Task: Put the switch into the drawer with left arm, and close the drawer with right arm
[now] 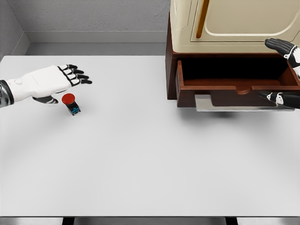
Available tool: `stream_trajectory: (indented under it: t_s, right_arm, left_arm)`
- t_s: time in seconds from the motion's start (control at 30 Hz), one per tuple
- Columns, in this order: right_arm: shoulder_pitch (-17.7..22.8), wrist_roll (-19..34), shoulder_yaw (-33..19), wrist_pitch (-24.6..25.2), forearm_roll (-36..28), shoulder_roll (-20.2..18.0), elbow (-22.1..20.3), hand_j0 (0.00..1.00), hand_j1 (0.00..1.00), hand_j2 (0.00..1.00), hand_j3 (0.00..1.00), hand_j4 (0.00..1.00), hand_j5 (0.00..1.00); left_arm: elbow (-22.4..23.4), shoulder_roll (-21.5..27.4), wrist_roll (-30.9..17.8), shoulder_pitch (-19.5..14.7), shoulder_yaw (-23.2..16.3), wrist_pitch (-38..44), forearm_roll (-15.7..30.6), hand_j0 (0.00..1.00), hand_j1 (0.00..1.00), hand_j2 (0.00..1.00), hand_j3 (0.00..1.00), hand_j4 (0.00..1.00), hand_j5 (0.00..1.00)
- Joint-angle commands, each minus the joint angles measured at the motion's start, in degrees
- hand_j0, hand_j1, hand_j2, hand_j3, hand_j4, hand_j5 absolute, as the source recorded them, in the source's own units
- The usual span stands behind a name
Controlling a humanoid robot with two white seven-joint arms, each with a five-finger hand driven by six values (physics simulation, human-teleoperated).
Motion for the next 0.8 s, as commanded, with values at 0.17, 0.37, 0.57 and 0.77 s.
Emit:
stream_trajectory:
  t_s: [0.17, 0.37, 0.57, 0.77]
  right_arm:
    - [0.0, 0.0, 0.0, 0.0, -0.3, -0.1, -0.1, 1.0, 1.0, 1.0, 1.0, 1.0, 1.0]
    - [0.1, 0.0, 0.0, 0.0, -0.3, 0.0, -0.1, 1.0, 1.0, 1.0, 1.0, 1.0, 1.0]
    - [0.1, -0.1, 0.0, 0.0, -0.3, 0.0, -0.1, 1.0, 1.0, 1.0, 1.0, 1.0, 1.0]
    - [0.1, -0.1, 0.0, 0.0, -0.3, 0.0, -0.1, 1.0, 1.0, 1.0, 1.0, 1.0, 1.0]
  left_arm:
    - [0.7, 0.0, 0.0, -1.8, -4.8, 0.1, 0.3, 1.0, 1.0, 1.0, 1.0, 1.0, 1.0]
    - [1.0, 0.0, 0.0, -2.9, -5.9, 0.1, 0.2, 1.0, 1.0, 1.0, 1.0, 1.0, 1.0]
    - [3.5, -0.1, 0.0, -3.0, -6.9, 0.1, 0.1, 1.0, 1.0, 1.0, 1.0, 1.0, 1.0]
    - [4.4, -0.1, -1.3, -3.1, -6.9, 0.1, -0.5, 0.86, 0.86, 0.86, 0.86, 0.86, 0.86]
